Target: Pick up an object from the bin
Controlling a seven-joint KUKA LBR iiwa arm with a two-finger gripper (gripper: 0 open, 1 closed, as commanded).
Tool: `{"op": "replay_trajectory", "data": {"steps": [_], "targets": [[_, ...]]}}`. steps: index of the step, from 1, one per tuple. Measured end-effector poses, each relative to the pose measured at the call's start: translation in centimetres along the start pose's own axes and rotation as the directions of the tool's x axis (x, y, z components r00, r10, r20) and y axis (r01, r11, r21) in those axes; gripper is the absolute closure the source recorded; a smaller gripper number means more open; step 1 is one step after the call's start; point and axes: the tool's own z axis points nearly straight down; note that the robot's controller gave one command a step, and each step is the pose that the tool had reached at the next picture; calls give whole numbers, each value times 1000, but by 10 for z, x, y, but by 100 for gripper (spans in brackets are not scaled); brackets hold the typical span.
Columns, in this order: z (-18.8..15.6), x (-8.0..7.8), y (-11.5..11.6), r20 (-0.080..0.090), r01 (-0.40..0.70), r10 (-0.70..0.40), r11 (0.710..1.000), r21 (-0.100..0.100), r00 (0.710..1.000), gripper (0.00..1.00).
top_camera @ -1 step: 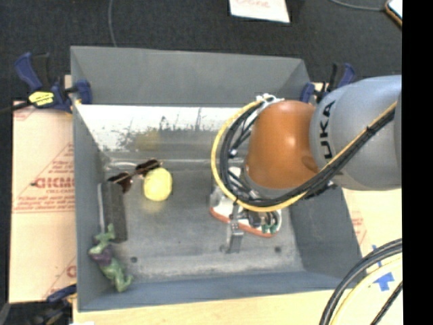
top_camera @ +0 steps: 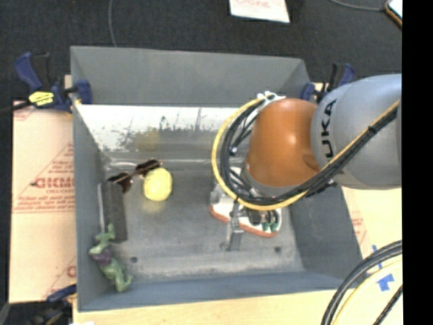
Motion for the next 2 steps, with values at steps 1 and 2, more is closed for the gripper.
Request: {"op": "replay_trajectory", "data": {"steps": [1, 2], "targets": [[84, -121, -109, 6, 191, -191, 982, 3, 982, 0], [26, -116, -115, 7, 28, -28, 1000, -2, 1000, 0]]}}
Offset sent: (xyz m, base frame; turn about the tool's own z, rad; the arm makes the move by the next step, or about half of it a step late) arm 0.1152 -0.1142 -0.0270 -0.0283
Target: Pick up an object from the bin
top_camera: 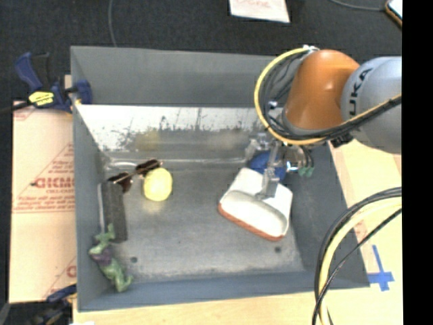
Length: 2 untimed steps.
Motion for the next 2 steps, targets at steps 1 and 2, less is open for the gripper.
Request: {"op": "replay_trajectory", "data": {"steps": [1, 2], "targets": [[31, 16, 0, -5, -107, 107, 994, 1, 994, 0], [60, 3, -10, 6, -118, 118, 993, -1, 993, 0]]}}
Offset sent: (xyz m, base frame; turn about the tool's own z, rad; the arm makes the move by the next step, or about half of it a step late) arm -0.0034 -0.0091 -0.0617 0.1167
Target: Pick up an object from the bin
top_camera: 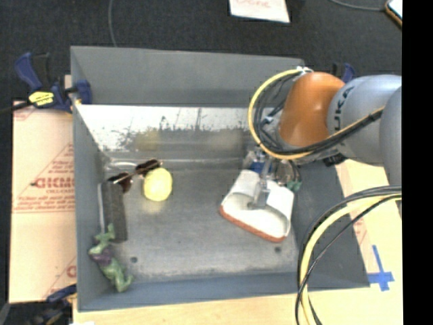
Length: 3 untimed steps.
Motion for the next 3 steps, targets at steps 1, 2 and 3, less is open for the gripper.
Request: {"op": "replay_trajectory", "data": {"steps": [1, 2, 3], "targets": [[-3, 7, 8, 8, -251, 251, 968, 0, 968, 100], [-3, 7, 8, 8, -251, 251, 968, 0, 968, 100], [-18, 10, 8, -2, -251, 251, 968, 2, 968, 100]]}}
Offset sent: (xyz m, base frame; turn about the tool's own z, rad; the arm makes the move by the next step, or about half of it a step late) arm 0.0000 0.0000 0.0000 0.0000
